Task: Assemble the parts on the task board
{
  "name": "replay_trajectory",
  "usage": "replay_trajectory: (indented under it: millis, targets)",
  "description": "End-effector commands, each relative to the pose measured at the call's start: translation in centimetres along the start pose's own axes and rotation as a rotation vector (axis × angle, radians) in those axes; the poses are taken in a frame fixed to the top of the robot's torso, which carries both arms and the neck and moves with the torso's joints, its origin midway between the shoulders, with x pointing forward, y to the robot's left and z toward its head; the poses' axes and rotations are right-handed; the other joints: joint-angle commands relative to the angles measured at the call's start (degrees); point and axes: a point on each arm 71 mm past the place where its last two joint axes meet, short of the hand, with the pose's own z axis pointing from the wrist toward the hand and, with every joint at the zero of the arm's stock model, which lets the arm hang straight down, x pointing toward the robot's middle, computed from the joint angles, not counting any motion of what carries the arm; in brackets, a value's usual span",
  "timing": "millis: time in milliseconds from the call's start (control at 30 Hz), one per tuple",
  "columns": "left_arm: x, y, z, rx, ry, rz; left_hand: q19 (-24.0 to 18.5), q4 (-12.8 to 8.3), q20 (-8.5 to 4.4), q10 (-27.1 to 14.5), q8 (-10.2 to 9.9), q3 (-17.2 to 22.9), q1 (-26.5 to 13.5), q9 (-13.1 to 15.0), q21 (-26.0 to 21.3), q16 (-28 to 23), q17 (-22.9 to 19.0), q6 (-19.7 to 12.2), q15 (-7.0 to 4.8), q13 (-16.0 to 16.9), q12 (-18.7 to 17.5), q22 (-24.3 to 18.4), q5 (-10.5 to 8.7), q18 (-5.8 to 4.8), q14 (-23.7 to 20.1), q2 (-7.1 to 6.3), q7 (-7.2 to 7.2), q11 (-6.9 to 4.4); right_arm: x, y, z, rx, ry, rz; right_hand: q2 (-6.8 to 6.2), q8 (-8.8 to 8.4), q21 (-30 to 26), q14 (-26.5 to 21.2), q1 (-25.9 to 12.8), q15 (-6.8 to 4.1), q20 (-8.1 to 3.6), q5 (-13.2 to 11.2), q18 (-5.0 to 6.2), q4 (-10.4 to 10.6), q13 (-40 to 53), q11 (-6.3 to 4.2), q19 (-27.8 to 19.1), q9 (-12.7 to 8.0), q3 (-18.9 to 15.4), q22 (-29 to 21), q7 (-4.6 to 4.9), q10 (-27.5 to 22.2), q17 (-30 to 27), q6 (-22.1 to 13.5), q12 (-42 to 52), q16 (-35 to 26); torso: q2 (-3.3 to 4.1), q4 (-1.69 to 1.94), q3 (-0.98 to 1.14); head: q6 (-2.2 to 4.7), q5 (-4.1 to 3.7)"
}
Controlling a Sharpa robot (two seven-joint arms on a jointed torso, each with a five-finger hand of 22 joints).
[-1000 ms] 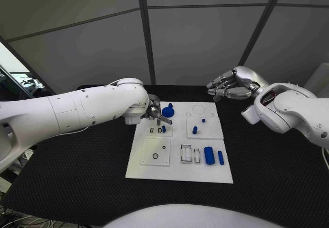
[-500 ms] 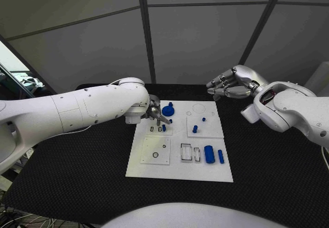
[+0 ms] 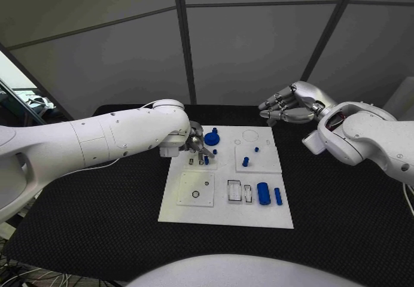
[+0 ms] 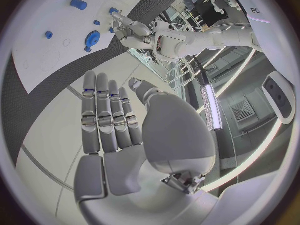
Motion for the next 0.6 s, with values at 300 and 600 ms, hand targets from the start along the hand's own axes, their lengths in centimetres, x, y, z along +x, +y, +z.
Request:
replay_trajectory:
  millis: [300,600]
  targets:
    - [0.39,-0.20,0.25,-0.004,0.033,0.000,4.01,-0.69,-0.03,-0.17,0.48,0.53,0.95,0.46,0.35,0.08,6.67,-0.57,-0.33,0.16,0.32,8.93,0.04,-1.82,3.62,0.25,0.09,-0.25,-0.01,0.18,0.12,-0.005,0.002,-0.003,-0.31,-0.22,-0.29,-0.14,0.10,0.16,0.15,0.53,0.10,-0.01,-0.10,-0.01,0.40,-0.07,-0.40,-0.11,0.19,-0.29,0.10,-0.33,0.14,-0.24,0.02,0.00,0.03,-0.13,-0.04]
    - [0.39,-0.28,0.33,-0.002,0.023,-0.009,4.01,-1.26,-0.06,-0.14,0.70,1.78,1.70,1.06,0.37,0.08,6.70,-0.80,-0.36,0.26,0.37,8.99,0.03,-1.82,3.63,0.99,0.06,-0.28,0.04,0.20,0.17,-0.004,0.005,-0.003,-0.28,-0.21,-0.31,-0.15,0.11,0.16,0.15,0.65,0.11,-0.01,-0.12,-0.01,0.41,-0.07,-0.39,-0.13,0.19,-0.30,0.12,-0.34,0.16,-0.25,0.04,0.08,0.04,-0.11,-0.14]
